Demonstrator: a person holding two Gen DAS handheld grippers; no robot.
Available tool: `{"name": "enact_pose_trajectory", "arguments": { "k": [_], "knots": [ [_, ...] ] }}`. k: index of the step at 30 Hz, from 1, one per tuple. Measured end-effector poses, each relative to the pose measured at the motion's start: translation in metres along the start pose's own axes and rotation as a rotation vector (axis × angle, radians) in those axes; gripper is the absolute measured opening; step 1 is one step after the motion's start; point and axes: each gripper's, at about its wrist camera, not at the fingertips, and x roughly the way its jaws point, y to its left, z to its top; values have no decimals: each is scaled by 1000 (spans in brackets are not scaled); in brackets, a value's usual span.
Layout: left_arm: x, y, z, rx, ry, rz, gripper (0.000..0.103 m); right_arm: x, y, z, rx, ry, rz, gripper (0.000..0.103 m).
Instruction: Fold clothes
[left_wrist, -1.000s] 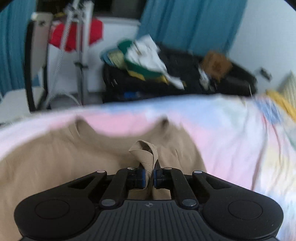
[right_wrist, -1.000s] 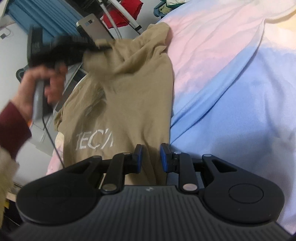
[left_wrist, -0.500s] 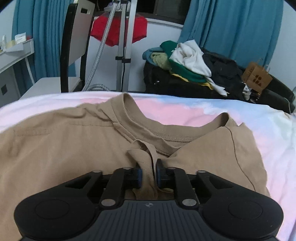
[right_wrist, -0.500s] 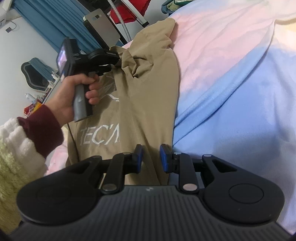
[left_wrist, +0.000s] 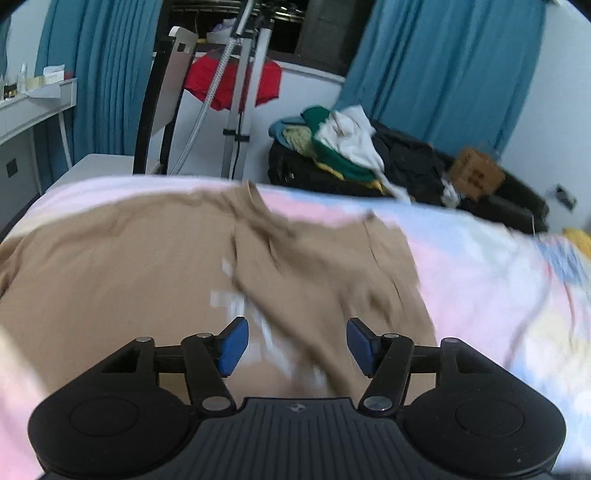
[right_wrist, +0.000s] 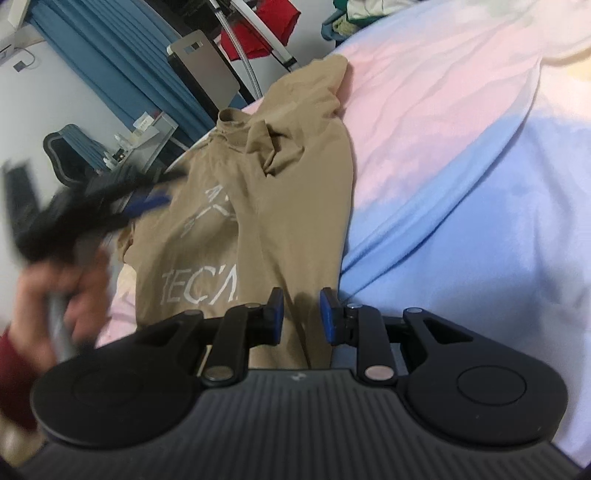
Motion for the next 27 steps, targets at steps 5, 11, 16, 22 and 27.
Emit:
{"name": "enact_pose_trajectory", "arguments": {
  "k": [5, 11, 16, 22, 27],
  "knots": [
    [-74, -34, -70, 10, 44, -30, 61, -20, 7, 2, -27, -61, -29, 25],
    [-138, -72, -138, 17, 30, -165, 61, -80, 20, -4, -19, -154, -78, 43],
    [-150, -104, -181, 52, 70, -276, 59, -152, 27, -32, -3, -276, -46, 78],
    [-138, -137, -217, 123, 155, -343, 46, -191, 8, -86, 77, -349, -115, 80],
    [-131, -153, -235, 175, 162, -330, 30, -174, 7, -81, 69, -299, -63, 80]
  ]
}}
